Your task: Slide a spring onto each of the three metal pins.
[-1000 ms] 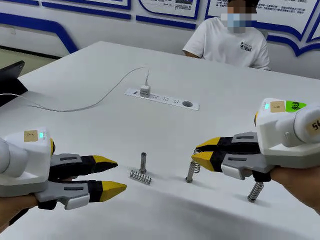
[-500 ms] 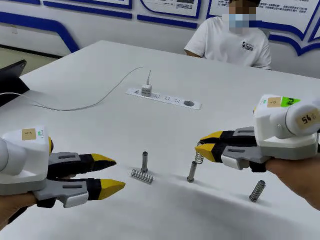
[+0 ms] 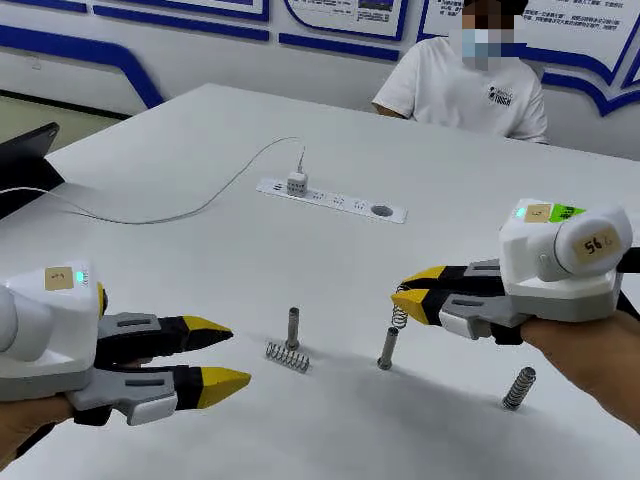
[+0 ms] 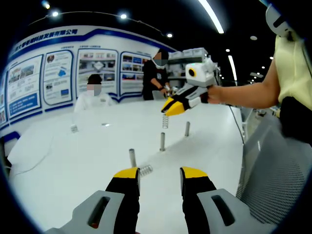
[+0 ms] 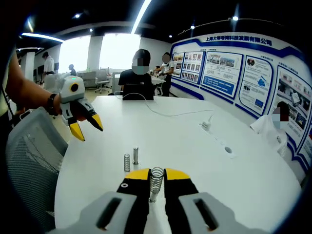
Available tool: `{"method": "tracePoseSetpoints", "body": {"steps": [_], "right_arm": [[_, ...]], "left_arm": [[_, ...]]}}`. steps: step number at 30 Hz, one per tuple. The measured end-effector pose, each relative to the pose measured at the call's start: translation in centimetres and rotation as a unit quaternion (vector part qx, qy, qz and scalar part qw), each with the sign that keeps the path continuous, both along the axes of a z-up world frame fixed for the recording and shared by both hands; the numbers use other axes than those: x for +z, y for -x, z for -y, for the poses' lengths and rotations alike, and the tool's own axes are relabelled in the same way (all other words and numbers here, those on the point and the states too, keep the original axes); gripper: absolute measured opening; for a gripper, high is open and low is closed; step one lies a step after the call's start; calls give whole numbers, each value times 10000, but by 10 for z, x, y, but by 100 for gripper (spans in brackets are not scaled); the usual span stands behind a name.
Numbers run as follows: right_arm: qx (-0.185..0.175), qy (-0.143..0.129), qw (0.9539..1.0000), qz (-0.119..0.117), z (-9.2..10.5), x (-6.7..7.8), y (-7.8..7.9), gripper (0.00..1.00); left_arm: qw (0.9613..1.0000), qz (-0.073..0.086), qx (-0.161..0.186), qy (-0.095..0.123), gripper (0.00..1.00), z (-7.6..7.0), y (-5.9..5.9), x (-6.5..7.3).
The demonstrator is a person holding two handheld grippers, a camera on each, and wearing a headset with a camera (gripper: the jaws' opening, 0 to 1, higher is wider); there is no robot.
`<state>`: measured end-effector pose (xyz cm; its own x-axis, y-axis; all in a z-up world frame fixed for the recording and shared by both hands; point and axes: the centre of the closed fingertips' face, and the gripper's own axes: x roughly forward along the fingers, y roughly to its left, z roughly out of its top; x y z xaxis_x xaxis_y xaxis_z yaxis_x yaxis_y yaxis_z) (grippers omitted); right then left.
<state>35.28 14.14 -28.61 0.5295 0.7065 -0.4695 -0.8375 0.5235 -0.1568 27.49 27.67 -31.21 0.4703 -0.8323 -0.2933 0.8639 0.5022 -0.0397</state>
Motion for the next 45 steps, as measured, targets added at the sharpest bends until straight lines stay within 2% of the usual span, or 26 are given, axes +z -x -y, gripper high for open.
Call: {"method": "tracePoseSetpoints", "body": {"steps": [25, 31, 45], "right_arm": [[-128, -69, 9997, -172, 0, -19, -7, 12], [-189, -183, 9995, -155, 0, -19, -9, 12], [-239, -228, 9993, -152, 2, -18, -7, 12]], "left_arm": [[10000, -60, -4, 13, 33, 1, 1, -5], [10000, -72, 5, 2, 33, -1, 2, -7], [10000, -78, 4, 3, 33, 1, 2, -7]]}}
